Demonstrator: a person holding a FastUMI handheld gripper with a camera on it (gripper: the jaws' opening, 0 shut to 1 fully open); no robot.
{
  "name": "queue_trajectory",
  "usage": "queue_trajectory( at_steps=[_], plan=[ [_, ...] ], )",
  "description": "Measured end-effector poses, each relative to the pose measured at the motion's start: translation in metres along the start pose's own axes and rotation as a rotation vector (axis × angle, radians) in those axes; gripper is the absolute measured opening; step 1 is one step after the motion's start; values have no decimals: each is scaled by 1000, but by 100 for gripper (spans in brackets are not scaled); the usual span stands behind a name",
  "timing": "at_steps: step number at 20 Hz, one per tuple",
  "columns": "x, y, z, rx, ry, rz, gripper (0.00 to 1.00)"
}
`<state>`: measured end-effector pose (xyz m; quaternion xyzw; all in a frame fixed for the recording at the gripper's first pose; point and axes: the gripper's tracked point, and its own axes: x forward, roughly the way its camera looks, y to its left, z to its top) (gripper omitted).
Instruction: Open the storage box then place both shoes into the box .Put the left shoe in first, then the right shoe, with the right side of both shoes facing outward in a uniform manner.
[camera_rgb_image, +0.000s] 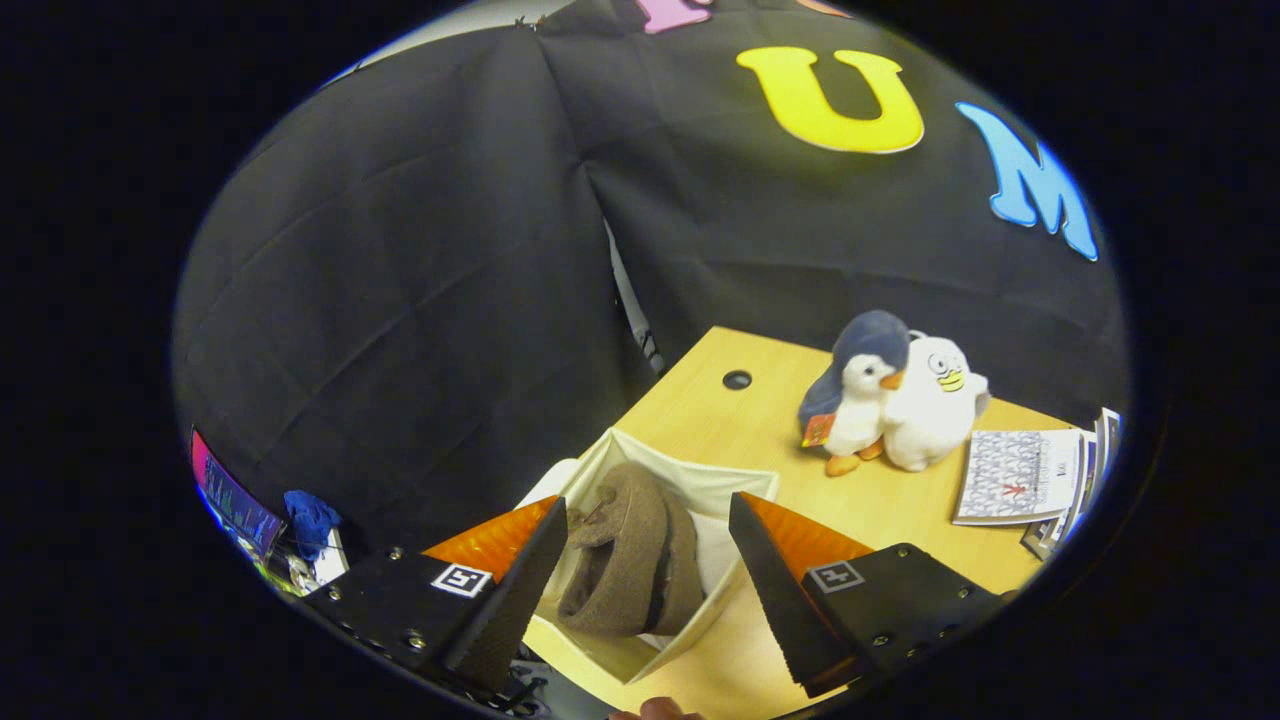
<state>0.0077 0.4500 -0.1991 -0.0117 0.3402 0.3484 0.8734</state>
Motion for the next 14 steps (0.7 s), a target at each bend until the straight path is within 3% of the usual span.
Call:
queue_trajectory(
  at_steps=[4, 11, 14],
  plan=[
    [-68, -69, 43, 20, -212, -149, 99],
    [-224, -202, 96, 54, -568, -545, 99],
    [-254, -230, 95, 98, -640, -611, 99]
  ],
)
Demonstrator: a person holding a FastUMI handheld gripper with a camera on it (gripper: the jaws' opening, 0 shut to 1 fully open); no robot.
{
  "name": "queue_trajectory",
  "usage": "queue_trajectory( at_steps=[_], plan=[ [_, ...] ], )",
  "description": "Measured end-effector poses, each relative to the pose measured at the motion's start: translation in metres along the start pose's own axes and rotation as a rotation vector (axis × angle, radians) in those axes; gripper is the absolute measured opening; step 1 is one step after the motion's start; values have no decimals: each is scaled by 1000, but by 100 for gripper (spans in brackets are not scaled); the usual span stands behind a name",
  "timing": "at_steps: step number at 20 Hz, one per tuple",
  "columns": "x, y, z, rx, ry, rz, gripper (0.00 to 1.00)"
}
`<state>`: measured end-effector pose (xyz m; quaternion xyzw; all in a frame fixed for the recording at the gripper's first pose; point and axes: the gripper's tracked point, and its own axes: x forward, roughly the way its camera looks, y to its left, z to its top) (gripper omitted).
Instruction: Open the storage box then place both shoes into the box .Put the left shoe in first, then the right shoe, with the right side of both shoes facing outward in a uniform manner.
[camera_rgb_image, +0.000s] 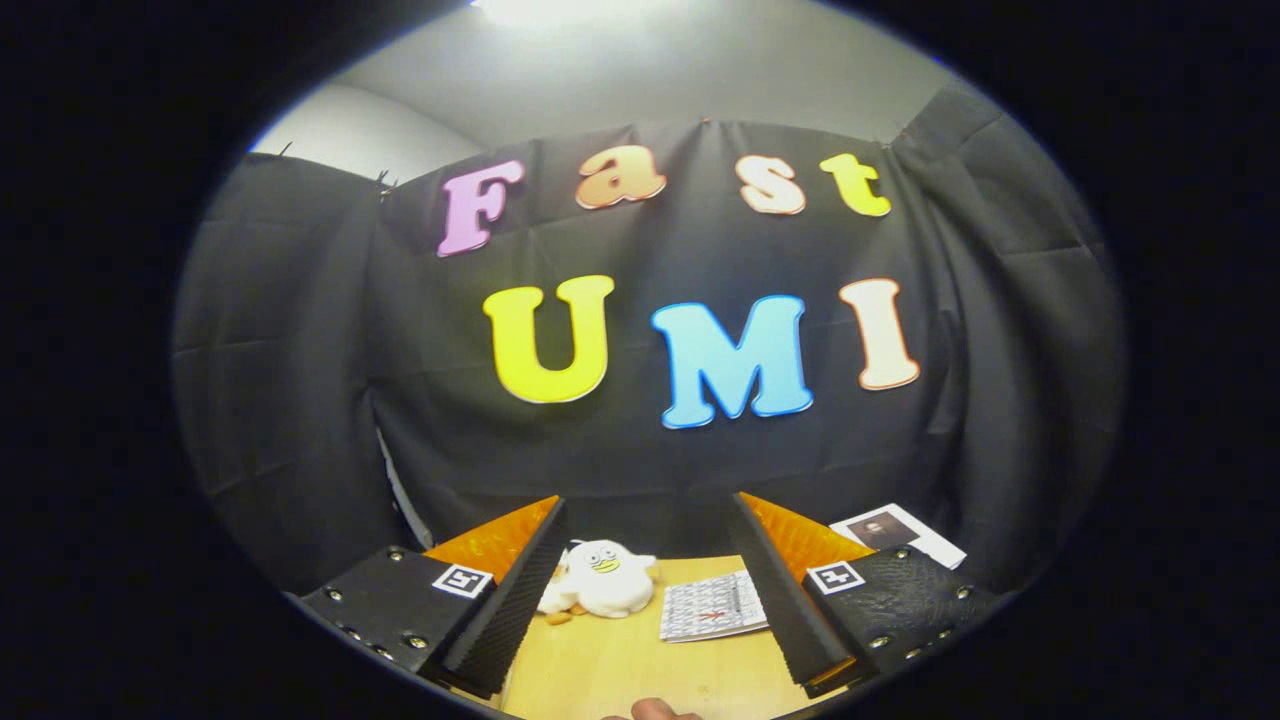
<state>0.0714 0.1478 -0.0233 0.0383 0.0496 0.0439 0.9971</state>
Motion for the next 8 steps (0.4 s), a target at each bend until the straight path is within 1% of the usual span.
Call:
queue_trajectory(
  at_steps=[3, 8],
  plan=[
    [-1, -14, -1, 4, 1, -22, 99],
    [-3, -5, -4, -7, 9, -9, 99]
  ],
)
